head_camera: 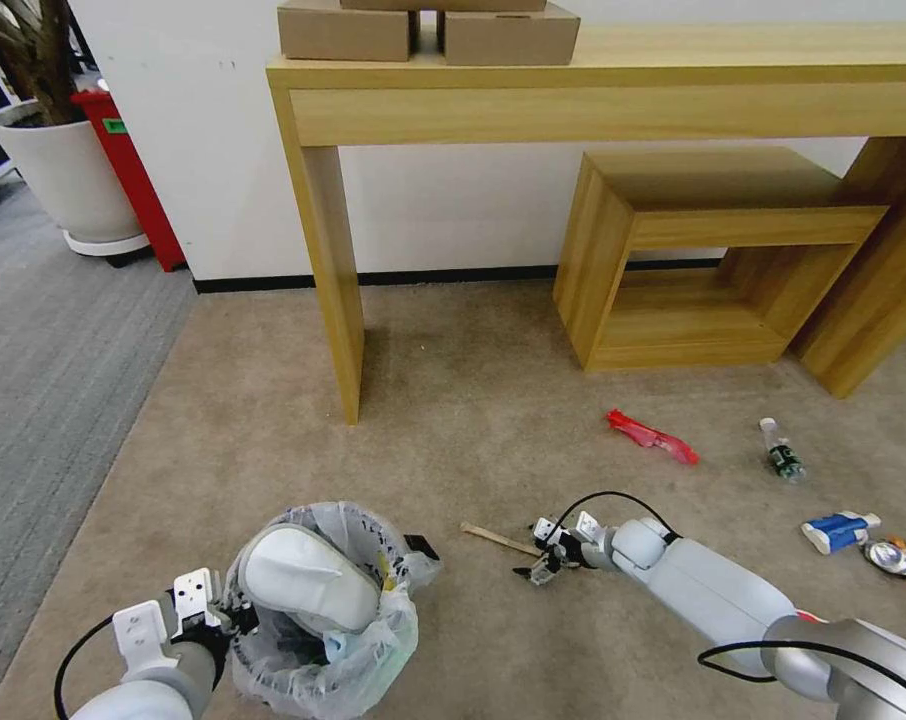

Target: Pick up the trash bin and place the garbage on the floor into it.

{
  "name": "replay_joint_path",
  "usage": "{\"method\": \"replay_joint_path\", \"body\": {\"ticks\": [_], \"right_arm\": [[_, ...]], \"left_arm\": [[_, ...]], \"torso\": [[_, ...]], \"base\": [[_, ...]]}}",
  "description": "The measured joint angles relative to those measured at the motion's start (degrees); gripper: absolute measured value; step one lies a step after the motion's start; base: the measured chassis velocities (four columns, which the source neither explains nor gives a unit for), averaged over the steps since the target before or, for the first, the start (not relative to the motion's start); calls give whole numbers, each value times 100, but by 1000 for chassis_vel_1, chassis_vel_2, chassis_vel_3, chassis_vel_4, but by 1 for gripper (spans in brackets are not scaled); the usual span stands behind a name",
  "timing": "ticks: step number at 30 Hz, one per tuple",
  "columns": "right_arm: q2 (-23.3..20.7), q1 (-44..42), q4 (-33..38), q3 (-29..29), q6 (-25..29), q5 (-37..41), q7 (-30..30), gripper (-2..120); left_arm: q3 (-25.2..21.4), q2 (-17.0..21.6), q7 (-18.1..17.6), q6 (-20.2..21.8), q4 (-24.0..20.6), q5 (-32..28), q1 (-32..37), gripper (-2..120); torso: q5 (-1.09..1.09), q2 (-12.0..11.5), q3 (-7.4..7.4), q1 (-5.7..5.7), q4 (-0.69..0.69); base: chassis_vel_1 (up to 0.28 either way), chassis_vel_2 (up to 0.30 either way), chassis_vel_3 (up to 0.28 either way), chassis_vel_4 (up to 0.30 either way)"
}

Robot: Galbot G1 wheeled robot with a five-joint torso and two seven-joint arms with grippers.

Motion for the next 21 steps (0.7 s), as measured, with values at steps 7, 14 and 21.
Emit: {"method": "replay_joint_path", "body": {"ticks": [7, 14, 21], "right_arm": [[70, -1, -95, 78, 93, -5, -307, 85], [132, 16, -107, 130, 97, 37, -390, 63], [169, 59, -123, 172, 97, 162, -331, 42]], "left_arm": [[-2, 52, 0, -19, -12, 19, 33, 0], [43, 5, -1, -30, -15, 95, 51, 0], [111, -41, 12, -41, -20, 195, 72, 0]], "torso": [[-4, 0, 0, 0, -3], [5, 0, 0, 0, 0], [5, -2, 2, 2, 5]], "base": [[0, 0, 0, 0], [0, 0, 0, 0], [0, 0, 0, 0]]}}
